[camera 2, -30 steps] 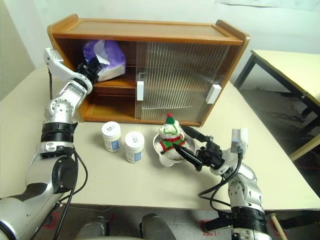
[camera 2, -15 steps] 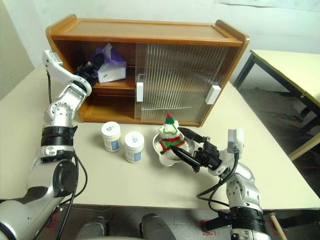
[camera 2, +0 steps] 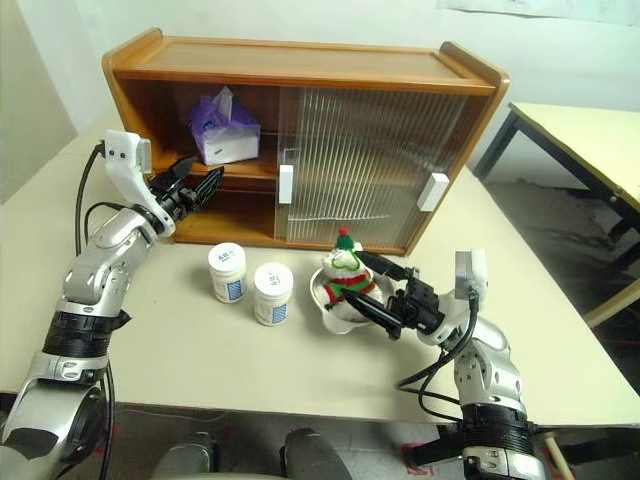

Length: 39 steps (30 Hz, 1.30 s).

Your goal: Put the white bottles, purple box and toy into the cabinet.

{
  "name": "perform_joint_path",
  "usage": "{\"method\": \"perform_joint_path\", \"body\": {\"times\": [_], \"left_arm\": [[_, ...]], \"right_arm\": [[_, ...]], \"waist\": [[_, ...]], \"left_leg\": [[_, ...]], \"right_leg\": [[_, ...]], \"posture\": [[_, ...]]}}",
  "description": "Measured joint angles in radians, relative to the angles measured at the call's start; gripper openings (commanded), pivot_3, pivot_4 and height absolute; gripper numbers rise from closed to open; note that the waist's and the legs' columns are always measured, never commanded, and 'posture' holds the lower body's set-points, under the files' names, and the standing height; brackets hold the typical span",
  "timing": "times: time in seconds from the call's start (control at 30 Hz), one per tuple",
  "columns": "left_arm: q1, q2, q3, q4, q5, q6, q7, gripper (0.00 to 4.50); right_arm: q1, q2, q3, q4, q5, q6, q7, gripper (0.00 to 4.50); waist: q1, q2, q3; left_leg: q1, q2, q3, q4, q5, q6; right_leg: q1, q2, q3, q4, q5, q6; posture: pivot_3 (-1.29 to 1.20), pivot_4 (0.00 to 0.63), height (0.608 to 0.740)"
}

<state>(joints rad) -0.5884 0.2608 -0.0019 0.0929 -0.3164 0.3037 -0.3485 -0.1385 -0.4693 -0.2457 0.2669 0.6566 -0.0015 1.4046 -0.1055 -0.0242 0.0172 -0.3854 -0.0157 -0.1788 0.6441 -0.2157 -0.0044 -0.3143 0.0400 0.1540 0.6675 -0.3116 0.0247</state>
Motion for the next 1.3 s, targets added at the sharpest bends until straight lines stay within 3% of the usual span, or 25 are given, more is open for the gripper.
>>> {"method": "perform_joint_path", "body": {"times": [0.2, 0.67, 0.9, 1.0, 1.3], "left_arm": [[-0.095, -0.017, -0.001, 0.134, 0.043, -0.068, -0.021, 0.04], [-0.3, -0.01, 0.024, 0.54, 0.161, -0.251, -0.003, 0.04], [-0.278, -0.012, 0.026, 0.485, 0.155, -0.275, -0.045, 0.04], [-0.207, -0.014, 0.026, 0.339, 0.123, -0.252, -0.087, 0.65], [0.089, 0.087, 0.028, -0.086, -0.027, -0.147, -0.29, 3.81]], "right_arm": [[0.001, -0.001, 0.008, 0.007, -0.003, 0.001, 0.0, 4.5], [0.056, 0.008, 0.023, -0.044, -0.006, 0.001, -0.035, 4.5], [0.061, 0.008, 0.023, -0.052, -0.006, 0.001, -0.039, 4.5], [0.061, 0.008, 0.023, -0.053, -0.006, 0.002, -0.04, 4.5], [0.047, 0.005, 0.026, -0.048, -0.006, 0.011, -0.029, 4.5]], "waist": [[0.0, 0.0, 0.0], [-0.033, 0.0, 0.0], [-0.047, 0.0, 0.0], [-0.054, 0.0, 0.0], [-0.056, 0.001, -0.001]], "left_leg": [[0.0, 0.001, 0.0, -0.001, 0.0, 0.0], [-0.001, 0.0, 0.0, -0.001, -0.001, 0.002], [-0.003, -0.001, 0.0, -0.001, -0.001, 0.002], [-0.003, -0.001, 0.0, -0.001, -0.001, 0.002], [-0.002, -0.001, 0.0, -0.001, -0.001, 0.001]], "right_leg": [[0.0, 0.0, 0.0, 0.0, 0.0, 0.0], [-0.001, 0.0, 0.0, -0.001, -0.007, 0.012], [-0.001, 0.0, 0.0, -0.001, -0.007, 0.013], [-0.001, 0.0, 0.0, -0.001, -0.007, 0.014], [-0.001, 0.0, 0.0, 0.0, -0.006, 0.011]], "posture": [[-0.22, 0.0, 0.74], [-0.27, 0.0, 0.74], [-0.27, 0.0, 0.74], [-0.26, 0.0, 0.74], [-0.22, 0.0, 0.74]]}}
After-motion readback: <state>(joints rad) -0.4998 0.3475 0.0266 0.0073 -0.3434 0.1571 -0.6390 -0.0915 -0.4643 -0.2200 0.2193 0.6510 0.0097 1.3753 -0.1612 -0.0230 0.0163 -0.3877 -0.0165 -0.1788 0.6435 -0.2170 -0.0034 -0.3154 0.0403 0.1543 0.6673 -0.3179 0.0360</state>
